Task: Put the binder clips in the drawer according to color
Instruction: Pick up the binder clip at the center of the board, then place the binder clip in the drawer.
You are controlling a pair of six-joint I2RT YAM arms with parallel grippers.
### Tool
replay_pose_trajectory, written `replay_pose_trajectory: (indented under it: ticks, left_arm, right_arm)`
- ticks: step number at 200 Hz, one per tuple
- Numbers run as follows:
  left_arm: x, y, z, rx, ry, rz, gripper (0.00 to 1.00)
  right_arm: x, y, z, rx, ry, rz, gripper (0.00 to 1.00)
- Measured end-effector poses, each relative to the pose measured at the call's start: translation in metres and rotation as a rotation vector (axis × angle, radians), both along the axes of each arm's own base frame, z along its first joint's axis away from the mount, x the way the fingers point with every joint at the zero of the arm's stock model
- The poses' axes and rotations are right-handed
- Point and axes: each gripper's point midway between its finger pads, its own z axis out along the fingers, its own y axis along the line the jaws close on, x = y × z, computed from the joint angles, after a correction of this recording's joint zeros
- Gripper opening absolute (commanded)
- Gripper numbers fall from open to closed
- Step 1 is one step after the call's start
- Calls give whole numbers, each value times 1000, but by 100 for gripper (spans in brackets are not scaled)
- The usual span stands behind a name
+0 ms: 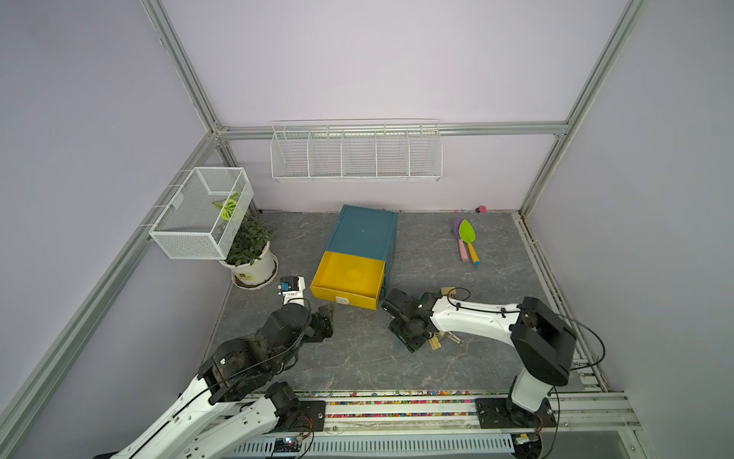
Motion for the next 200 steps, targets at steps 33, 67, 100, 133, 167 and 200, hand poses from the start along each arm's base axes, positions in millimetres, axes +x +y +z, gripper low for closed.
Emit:
replay_pose_trajectory:
  ticks: [33, 67, 100, 133, 167, 200]
  left_arm:
    - [-7, -8, 1, -19, 10, -70, 85]
    - [-15, -6, 11, -63, -23, -105, 85]
    - [-21, 1, 28, -132, -85, -105, 85]
    - [-19, 0, 28, -134, -90, -103, 85]
    - [-16, -4, 22, -113, -72, -102, 85]
    - [-16, -2, 23, -117, -80, -96, 84]
  right_arm:
    - [6, -20, 56, 0, -168, 21, 41]
    - [16, -41, 116, -57, -403, 131, 40]
    - [37, -17, 189, -149, -655, 355, 41]
    - [54, 38, 247, -193, -820, 594, 41]
    - [71, 88, 248, -262, -826, 785, 40]
    - [77, 114, 227, -285, -765, 911, 39]
